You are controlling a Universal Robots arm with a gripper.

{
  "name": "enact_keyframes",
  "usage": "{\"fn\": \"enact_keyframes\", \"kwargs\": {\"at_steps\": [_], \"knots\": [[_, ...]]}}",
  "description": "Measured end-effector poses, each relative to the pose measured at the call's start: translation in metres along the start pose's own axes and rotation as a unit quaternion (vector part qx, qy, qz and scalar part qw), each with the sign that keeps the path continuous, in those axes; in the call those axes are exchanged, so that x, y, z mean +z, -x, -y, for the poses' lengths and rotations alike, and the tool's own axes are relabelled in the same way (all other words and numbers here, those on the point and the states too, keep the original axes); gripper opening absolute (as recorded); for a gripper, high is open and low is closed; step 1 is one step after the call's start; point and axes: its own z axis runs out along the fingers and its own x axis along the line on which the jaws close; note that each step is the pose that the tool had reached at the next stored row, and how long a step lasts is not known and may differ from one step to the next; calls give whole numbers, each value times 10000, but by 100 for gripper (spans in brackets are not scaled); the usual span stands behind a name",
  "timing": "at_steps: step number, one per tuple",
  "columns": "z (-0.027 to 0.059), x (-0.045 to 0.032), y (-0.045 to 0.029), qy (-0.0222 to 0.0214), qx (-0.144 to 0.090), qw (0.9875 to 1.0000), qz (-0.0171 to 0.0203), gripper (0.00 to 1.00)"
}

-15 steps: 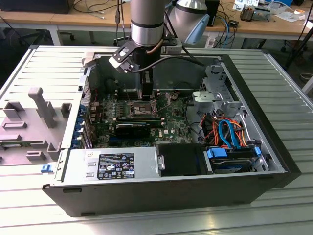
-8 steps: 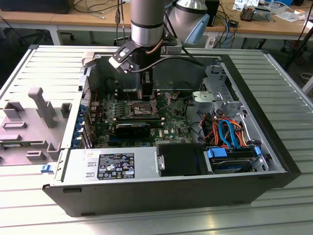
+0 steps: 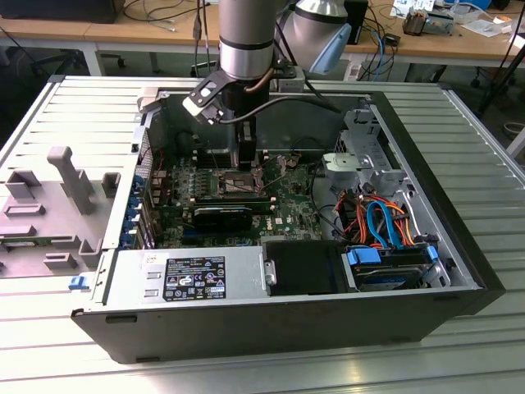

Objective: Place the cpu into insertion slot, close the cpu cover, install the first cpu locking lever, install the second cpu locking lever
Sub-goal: 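Place the cpu into insertion slot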

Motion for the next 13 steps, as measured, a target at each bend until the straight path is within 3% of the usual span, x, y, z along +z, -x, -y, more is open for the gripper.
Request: {"fn": "enact_keyframes", "kwargs": {"at_steps": [1, 13], "knots": [[0, 35, -1, 0, 0, 10000, 0, 54], [0, 58, -1, 0, 0, 10000, 0, 54]]}}
